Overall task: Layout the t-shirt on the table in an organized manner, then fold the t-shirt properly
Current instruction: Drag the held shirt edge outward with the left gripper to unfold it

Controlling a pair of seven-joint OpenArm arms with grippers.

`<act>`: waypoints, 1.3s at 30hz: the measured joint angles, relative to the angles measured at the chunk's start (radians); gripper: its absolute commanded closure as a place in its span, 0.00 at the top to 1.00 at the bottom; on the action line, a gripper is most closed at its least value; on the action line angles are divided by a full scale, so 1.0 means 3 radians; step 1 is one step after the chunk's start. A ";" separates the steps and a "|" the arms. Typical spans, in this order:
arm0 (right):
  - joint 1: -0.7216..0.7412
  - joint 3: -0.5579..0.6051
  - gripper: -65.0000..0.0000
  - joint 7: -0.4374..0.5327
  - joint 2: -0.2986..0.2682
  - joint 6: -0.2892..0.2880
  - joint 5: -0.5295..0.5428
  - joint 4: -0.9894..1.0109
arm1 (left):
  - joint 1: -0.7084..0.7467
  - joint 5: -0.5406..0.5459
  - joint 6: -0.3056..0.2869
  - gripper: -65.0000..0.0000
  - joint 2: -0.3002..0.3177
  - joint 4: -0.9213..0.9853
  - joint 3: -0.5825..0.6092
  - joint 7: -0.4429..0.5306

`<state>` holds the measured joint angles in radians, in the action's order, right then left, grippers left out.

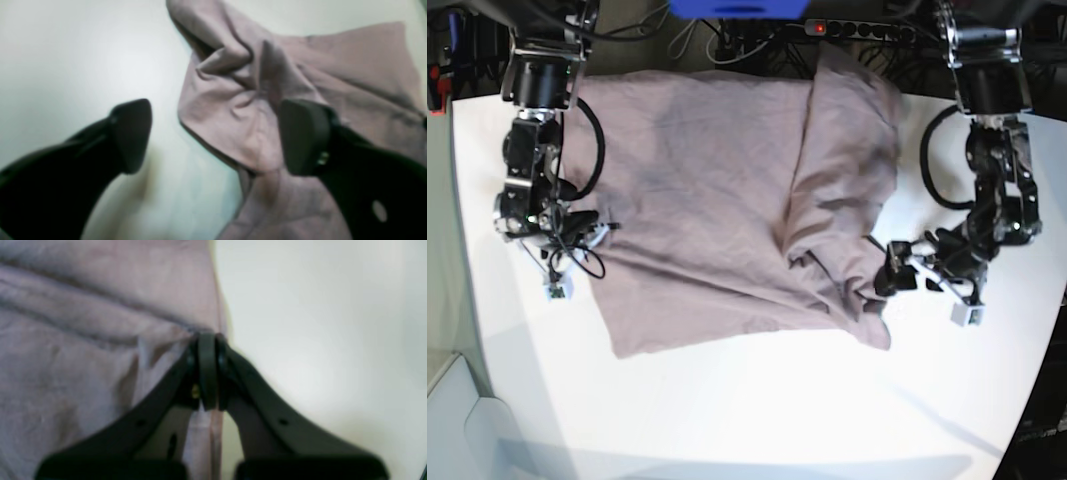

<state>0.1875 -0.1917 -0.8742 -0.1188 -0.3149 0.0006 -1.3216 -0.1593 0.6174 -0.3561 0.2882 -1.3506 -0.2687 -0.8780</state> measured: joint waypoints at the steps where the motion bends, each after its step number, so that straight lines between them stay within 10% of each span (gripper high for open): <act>1: -0.0001 0.0000 0.00 0.0001 -0.0001 0.0000 0.0001 0.0000 | 0.0066 0.0031 -0.0001 0.99 -0.0038 0.0004 -0.0022 -0.0005; 13: 0.0000 0.0081 0.00 0.0018 0.0047 0.0000 -0.0013 -0.0005 | 0.0315 -0.0193 0.0011 0.97 -0.0528 0.0128 -0.0173 0.0225; 21: -0.0001 0.0085 0.00 0.0024 0.0046 0.0000 0.0001 -0.0005 | 0.0289 -0.0154 -0.0024 0.37 -0.0529 0.0394 -0.0189 0.0427; 32: 0.0000 0.0085 0.00 0.0023 0.0047 0.0000 0.0000 -0.0005 | 0.0287 -0.0145 -0.0022 0.35 -0.0563 0.0407 -0.0191 0.0439; 39: 0.0000 0.0085 0.00 0.0023 0.0047 0.0000 0.0000 -0.0005 | 0.0259 -0.0159 -0.0022 0.00 -0.0566 0.0408 -0.0332 0.0367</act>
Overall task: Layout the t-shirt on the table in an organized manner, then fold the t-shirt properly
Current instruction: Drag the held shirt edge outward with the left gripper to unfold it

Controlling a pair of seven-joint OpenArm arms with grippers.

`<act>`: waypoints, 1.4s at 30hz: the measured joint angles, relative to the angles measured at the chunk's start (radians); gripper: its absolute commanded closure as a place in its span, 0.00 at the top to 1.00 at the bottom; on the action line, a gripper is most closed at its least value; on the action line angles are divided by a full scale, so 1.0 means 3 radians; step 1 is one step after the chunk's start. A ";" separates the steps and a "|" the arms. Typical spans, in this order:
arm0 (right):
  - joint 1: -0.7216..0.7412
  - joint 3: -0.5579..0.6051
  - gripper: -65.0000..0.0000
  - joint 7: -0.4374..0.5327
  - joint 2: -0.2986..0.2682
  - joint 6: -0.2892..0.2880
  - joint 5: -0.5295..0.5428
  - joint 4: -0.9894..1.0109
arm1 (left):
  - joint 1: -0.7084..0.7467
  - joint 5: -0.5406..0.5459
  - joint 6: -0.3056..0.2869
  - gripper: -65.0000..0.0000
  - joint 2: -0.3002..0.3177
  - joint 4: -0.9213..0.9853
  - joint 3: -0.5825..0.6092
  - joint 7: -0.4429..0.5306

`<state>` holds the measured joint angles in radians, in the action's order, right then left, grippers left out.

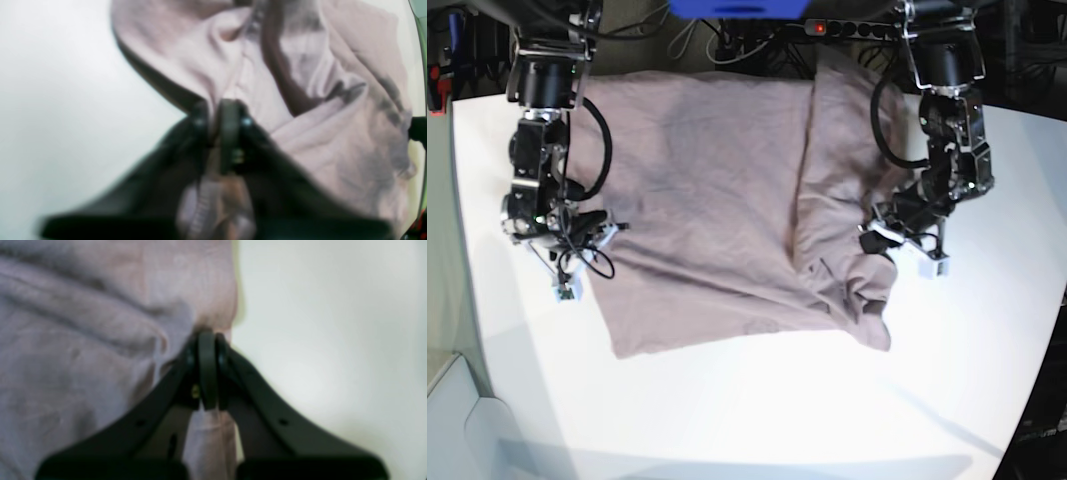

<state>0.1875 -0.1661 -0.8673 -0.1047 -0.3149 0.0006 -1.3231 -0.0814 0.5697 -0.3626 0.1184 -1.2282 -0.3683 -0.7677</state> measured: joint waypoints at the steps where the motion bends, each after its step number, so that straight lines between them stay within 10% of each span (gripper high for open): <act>1: 0.0000 0.0000 0.00 -0.0001 -0.0001 0.0000 0.0000 0.0000 | 0.0000 -0.0011 0.0000 0.02 0.0010 0.0000 -0.0060 -0.0005; 42: 0.0212 -0.0013 0.00 0.0549 -0.0094 -0.0022 0.0164 0.0576 | -0.0170 0.0215 0.0010 0.00 0.1021 0.0408 -0.1099 -0.0248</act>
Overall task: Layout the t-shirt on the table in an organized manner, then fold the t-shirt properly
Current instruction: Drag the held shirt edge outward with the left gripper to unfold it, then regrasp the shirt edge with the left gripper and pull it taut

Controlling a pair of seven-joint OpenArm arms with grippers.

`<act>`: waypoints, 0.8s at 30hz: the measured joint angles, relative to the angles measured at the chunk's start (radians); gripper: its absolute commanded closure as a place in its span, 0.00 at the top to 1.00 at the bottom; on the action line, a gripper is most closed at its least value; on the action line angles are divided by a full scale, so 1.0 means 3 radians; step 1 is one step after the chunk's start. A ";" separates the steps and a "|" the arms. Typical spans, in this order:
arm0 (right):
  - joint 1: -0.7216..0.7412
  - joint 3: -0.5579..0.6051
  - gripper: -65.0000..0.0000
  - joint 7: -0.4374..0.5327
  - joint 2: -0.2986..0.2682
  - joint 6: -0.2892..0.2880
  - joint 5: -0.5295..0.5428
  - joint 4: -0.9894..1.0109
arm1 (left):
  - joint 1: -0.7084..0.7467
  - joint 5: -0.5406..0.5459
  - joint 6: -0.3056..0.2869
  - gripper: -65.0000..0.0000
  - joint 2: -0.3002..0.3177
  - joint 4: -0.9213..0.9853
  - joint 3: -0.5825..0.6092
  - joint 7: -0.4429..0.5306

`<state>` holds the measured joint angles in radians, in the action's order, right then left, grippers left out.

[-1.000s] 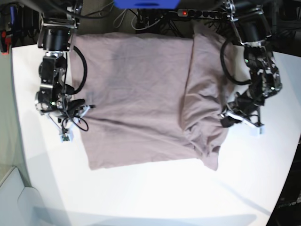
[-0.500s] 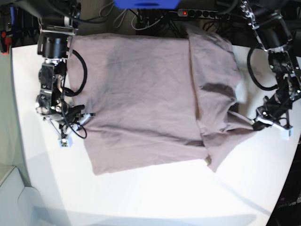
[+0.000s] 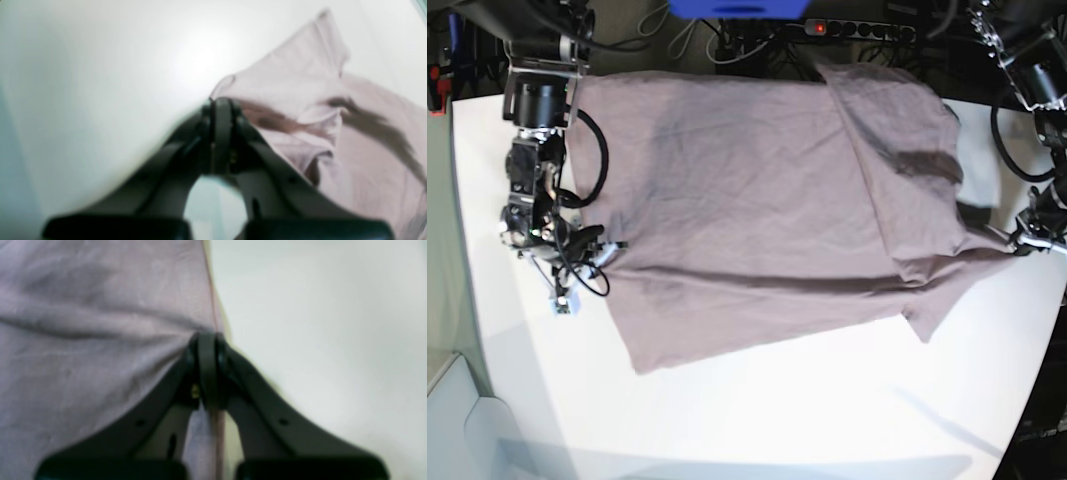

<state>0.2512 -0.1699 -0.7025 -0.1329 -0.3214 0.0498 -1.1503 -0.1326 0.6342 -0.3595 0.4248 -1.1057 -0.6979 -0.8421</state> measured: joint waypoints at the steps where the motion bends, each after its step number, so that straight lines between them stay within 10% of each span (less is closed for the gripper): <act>1: 0.0000 0.0000 0.00 0.0001 -0.0001 0.0000 0.0000 0.0000 | 0.0006 0.0003 0.0001 0.00 -0.0003 0.0000 -0.0048 0.0003; 17: -0.0006 0.0000 0.00 0.0004 -0.0008 0.0000 0.0001 0.0000 | 0.0032 -0.0003 0.0001 0.03 -0.0046 0.0003 -0.0305 -0.0017; 24: -0.0008 0.0004 0.00 0.0003 -0.0008 0.0000 0.0000 -0.0001 | -0.0337 -0.0001 0.0029 0.37 -0.0103 0.0020 -0.0064 0.0011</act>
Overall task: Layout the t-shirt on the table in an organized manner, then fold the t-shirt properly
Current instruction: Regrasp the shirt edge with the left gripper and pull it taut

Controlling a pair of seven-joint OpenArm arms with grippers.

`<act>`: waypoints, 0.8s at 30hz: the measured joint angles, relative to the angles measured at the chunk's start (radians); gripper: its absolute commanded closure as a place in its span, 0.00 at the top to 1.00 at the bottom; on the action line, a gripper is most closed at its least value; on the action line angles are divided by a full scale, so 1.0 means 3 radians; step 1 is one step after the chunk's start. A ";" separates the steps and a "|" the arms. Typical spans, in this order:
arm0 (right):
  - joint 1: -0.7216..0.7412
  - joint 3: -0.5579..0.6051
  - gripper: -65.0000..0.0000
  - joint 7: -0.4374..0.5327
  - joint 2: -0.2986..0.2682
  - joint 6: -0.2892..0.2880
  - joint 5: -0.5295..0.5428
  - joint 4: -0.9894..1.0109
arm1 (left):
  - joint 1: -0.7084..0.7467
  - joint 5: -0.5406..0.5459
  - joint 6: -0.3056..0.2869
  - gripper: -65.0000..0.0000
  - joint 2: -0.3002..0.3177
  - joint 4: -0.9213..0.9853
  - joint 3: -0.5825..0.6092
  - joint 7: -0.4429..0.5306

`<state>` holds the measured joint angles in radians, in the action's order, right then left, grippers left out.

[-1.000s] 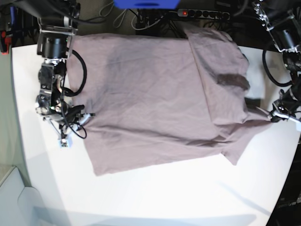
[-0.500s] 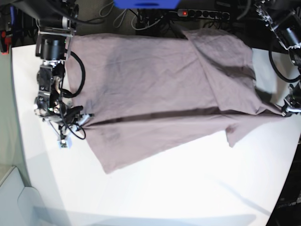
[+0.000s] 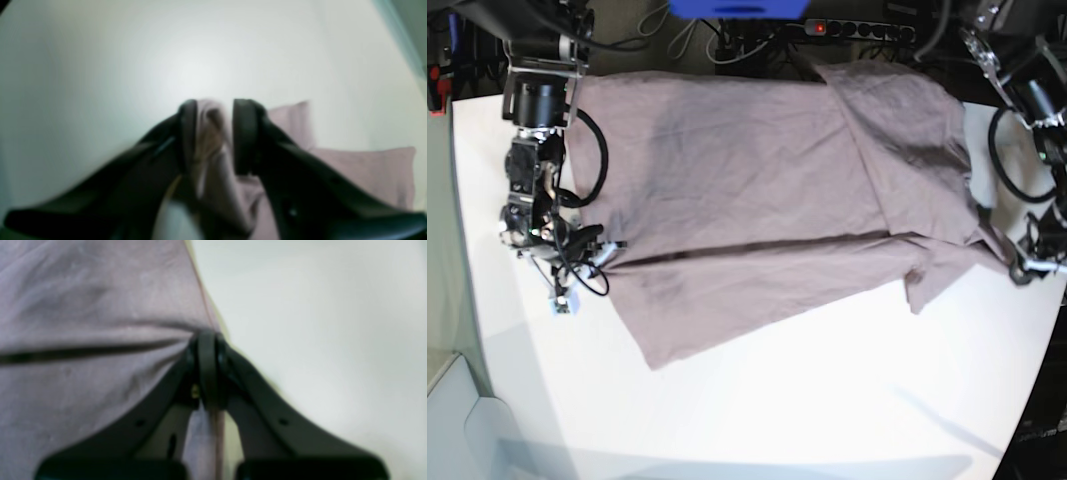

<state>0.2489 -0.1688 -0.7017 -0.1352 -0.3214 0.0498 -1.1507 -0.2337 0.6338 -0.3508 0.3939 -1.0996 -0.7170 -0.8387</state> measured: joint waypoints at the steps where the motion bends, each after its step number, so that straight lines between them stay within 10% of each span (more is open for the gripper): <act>1: 0.0000 0.0000 0.00 0.0000 0.0000 0.0000 0.0000 0.0000 | -0.0062 0.0008 0.0010 0.39 0.0011 -0.0003 0.0098 0.0008; 15: -0.0001 0.0000 0.00 -0.0003 0.0000 0.0000 0.0000 -0.0003 | -0.0270 0.0252 -0.0014 0.63 0.0018 -0.0426 0.0056 -0.0292; 20: -0.0019 0.0006 0.00 -0.0062 0.0001 0.0000 -0.0039 -0.0071 | 0.0097 0.0795 -0.0005 0.60 -0.0189 -0.0806 -0.0001 -0.0732; 24: -0.0019 0.0013 0.00 -0.0109 0.0003 -0.0001 -0.0051 -0.0112 | 0.0392 0.1048 -0.0036 0.37 -0.0479 -0.1155 0.0045 -0.0795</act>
<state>0.2432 -0.1650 -0.7345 -0.1345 -0.3218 0.0345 -1.1843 -0.1162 0.9482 -0.3614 0.2501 -1.4460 -0.7036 -1.0771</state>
